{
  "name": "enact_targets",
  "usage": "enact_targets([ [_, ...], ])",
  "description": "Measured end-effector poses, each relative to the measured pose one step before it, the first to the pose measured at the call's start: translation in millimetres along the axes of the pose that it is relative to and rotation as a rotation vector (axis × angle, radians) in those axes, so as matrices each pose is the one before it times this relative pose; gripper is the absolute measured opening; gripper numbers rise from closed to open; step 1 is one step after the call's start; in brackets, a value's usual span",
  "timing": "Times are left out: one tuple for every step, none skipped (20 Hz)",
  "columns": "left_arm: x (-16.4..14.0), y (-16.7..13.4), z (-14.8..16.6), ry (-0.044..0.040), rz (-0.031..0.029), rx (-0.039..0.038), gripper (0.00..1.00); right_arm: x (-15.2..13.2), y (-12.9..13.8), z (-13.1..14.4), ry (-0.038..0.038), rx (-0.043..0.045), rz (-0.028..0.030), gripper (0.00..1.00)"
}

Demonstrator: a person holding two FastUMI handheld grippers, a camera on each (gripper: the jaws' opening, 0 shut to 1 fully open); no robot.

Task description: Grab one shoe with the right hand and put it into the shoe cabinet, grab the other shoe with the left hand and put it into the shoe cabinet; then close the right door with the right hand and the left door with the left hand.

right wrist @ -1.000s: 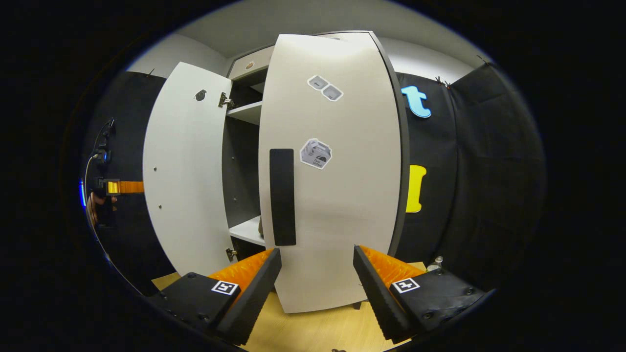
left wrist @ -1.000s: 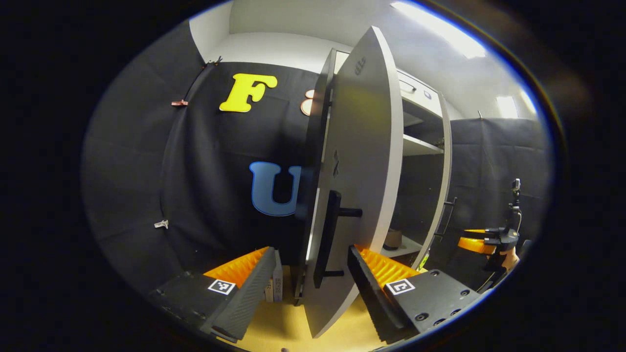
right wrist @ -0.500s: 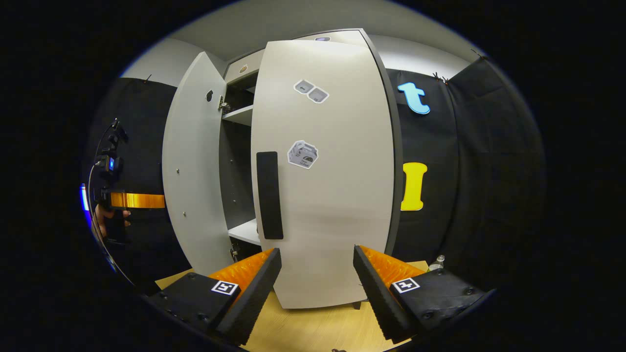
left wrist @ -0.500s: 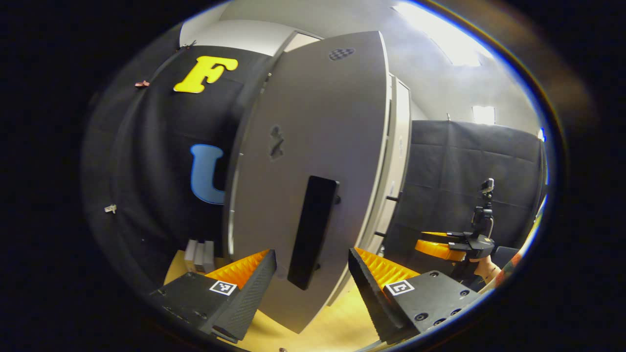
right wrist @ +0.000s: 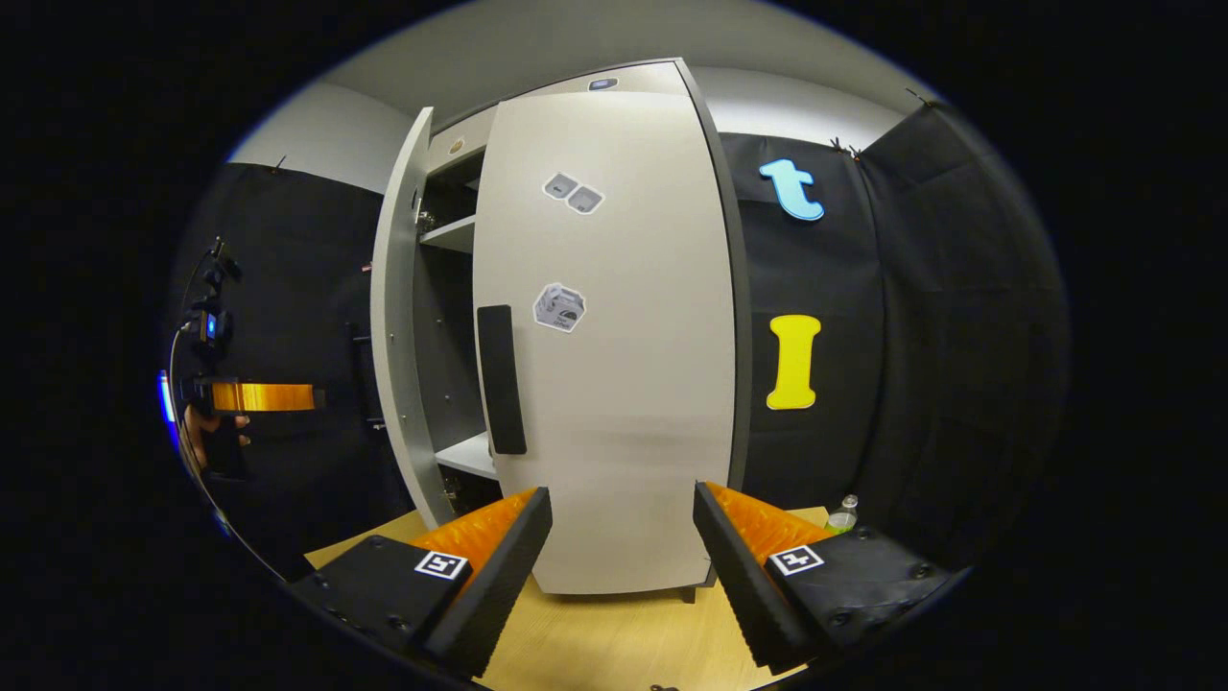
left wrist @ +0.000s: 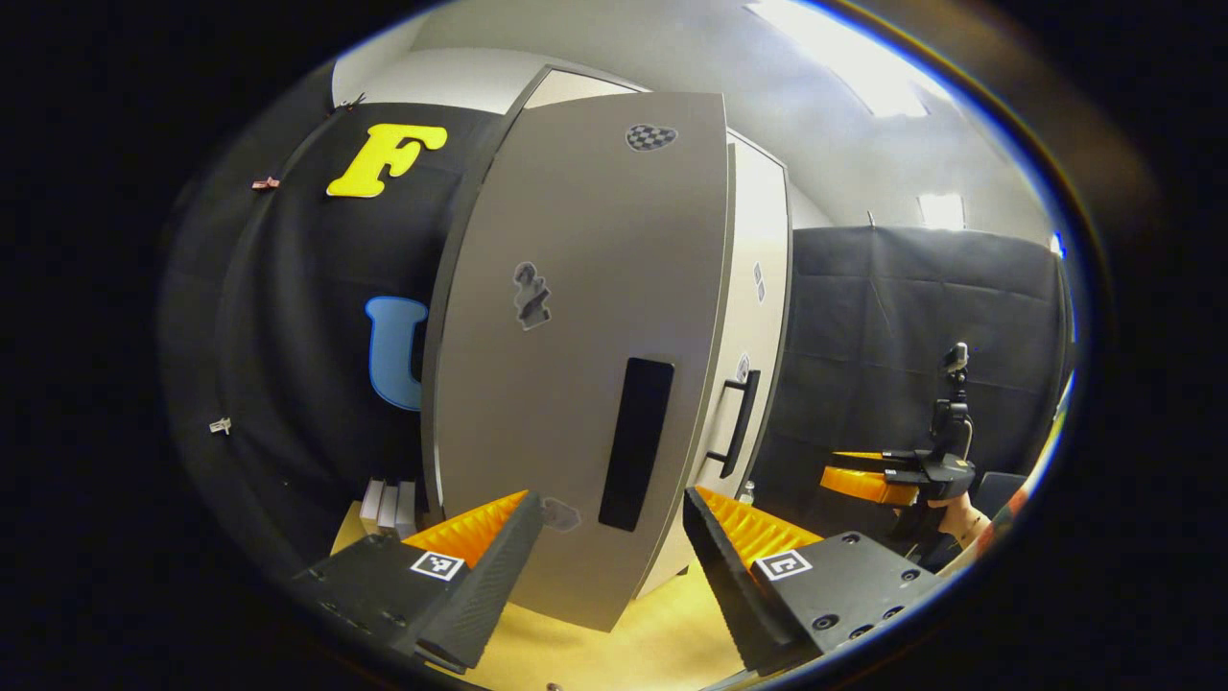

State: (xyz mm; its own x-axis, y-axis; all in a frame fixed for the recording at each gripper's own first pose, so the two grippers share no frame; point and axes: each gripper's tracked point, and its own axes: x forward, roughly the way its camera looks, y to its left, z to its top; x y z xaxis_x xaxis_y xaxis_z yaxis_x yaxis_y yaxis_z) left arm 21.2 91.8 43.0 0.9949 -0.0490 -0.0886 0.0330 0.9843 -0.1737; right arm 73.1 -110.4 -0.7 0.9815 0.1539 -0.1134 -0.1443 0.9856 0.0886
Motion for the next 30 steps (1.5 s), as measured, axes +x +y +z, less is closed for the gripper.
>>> enact_targets([
  [-0.16, 0.19, -2.22, 0.00812, 0.00576, 0.00551, 0.94, 0.2, 1.78, -0.91, 0.00029, -0.00493, 0.0027, 0.98],
  [-1.2, 0.69, -1.67, 0.00726, 0.00659, 0.00635, 0.94, -0.14, 0.76, -1.47, 0.00209, -0.00643, 0.00081, 0.98],
  [0.34, 0.39, -1.98, 0.00582, 0.00306, 0.00301, 0.94, -0.21, 0.03, -1.42, 0.004, -0.00638, 0.00001, 0.98],
  [-0.33, -1.01, -0.87, 0.00314, -0.00189, -0.00067, 0.94, -0.34, 0.93, -0.82, 0.00279, -0.00581, -0.00003, 0.98],
  [0.75, -1.43, -0.74, 0.00153, -0.00562, -0.00175, 0.95, -1.35, 0.74, -0.51, 0.00354, -0.00356, 0.00226, 0.98],
  [1.39, -1.19, 0.29, -0.00021, -0.00503, -0.00057, 0.95, 0.02, 0.96, -0.75, 0.0021, -0.00195, 0.00299, 0.98],
  [0.09, -0.7, 0.82, -0.00065, -0.00106, 0.00225, 0.95, 0.08, 0.62, -0.05, 0.00039, -0.00113, 0.00364, 0.98],
  [-1.0, 1.12, 2.2, -0.00499, 0.00347, 0.00681, 0.95, 1.15, 0.66, 0.73, -0.00145, -0.00032, 0.00464, 0.98],
  [0.52, 0.5, 0.0, -0.00351, 0.00412, 0.00414, 0.95, 1.71, 0.79, 0.75, 0.00067, 0.00201, 0.00644, 0.98],
  [0.65, -0.23, 1.62, -0.00472, 0.00056, 0.00152, 0.95, 1.31, 0.69, 1.33, -0.00258, 0.00312, 0.00677, 0.98],
  [0.96, -2.41, 0.67, -0.00761, -0.00731, -0.00195, 0.95, 2.46, 0.68, 3.23, -0.00637, 0.00165, 0.00413, 0.98],
  [0.1, -3.17, 1.45, -0.00812, -0.01743, 0.00036, 0.95, 2.3, -0.54, 3.07, -0.00774, 0.00021, -0.00223, 0.98],
  [0.45, -2.3, 3.9, -0.01255, -0.01655, 0.00224, 0.94, 3.83, -0.88, 3.56, -0.00497, 0.00332, -0.00462, 0.98],
  [0.92, -0.04, 1.09, -0.00268, -0.00235, 0.00169, 0.94, 3.38, 0.74, 2.85, -0.00544, 0.00524, -0.00017, 0.98],
  [-0.74, -0.71, 0.94, 0.00096, 0.00079, 0.00532, 0.95, 3.85, 0.78, 2.77, -0.01032, 0.0009, -0.00005, 0.98],
  [0.82, 0.92, 1.8, -0.00317, 0.00398, 0.00652, 0.95, 3.08, 0.26, 1.69, -0.00824, -0.00568, 0.00134, 0.98],
  [1.15, 1.12, 0.38, 0.00384, 0.00936, -0.00163, 0.95, 1.4, 0.15, -0.01, -0.00397, -0.00895, 0.0041, 0.98],
  [0.6, -1.45, 0.32, -0.00242, 0.00454, -0.00077, 0.94, 1.06, -0.92, 2.27, -0.01034, -0.004, 0.00282, 0.98],
  [0.34, -1.73, 4.3, -0.01469, -0.00133, 0.00714, 0.95, 0.62, 1.2, 0.63, -0.00081, 0.01153, 0.00978, 0.98],
  [3.23, 0.38, 2.93, -0.00639, -0.00013, 0.00248, 0.98, -0.08, 3.68, 0.21, 0.00012, 0.01674, 0.01493, 0.98],
  [2.67, -0.74, 0.15, -0.00036, -0.00604, -0.00205, 0.95, -0.53, 1.46, 1.94, -0.007, 0.00586, 0.00495, 0.98],
  [2.47, -0.23, -3.0, 0.00723, -0.00385, -0.007, 0.94, -0.48, -0.88, 1.75, -0.00784, -0.00779, -0.00344, 0.98],
  [0.19, 1.39, -2.74, 0.00901, 0.00117, -0.00559, 0.94, -0.56, -1.87, -0.15, -0.00413, -0.01105, -0.00542, 0.98],
  [-0.59, 1.34, -0.77, 0.00261, 0.00495, 0.0004, 0.94, -0.33, -0.8, -1.29, 0.00219, -0.00787, -0.00208, 0.98],
  [-0.5, 1.42, 0.46, 0.00003, 0.00566, 0.00244, 0.95, 0.39, 0.43, -2.24, 0.00641, -0.00353, 0.0013, 0.98],
  [0.47, 0.83, -0.13, -0.00273, 0.00382, 0.00045, 0.95, -0.31, 0.26, -1.46, 0.00376, -0.0039, 0.00208, 0.98],
  [-0.1, 0.08, 0.82, -0.00132, 0.00037, -0.00189, 0.94, 0.14, -0.54, 0.02, 0.00089, -0.00652, 0.00009, 0.98],
  [1.28, -1.09, -0.03, -0.00155, -0.00032, -0.00035, 0.94, 0.07, -0.04, 0.61, -0.00289, -0.00514, 0.00204, 0.98],
  [0.05, 0.3, 1.91, -0.0012, 0.00291, 0.00227, 0.94, 1.19, 0.99, 0.82, -0.00321, -0.00021, 0.00666, 0.98],
  [0.64, 1.74, 0.68, 0.0017, 0.00799, 0.00443, 0.95, 1.92, 1.17, 0.88, -0.0049, 0.0016, 0.00765, 0.98],
])
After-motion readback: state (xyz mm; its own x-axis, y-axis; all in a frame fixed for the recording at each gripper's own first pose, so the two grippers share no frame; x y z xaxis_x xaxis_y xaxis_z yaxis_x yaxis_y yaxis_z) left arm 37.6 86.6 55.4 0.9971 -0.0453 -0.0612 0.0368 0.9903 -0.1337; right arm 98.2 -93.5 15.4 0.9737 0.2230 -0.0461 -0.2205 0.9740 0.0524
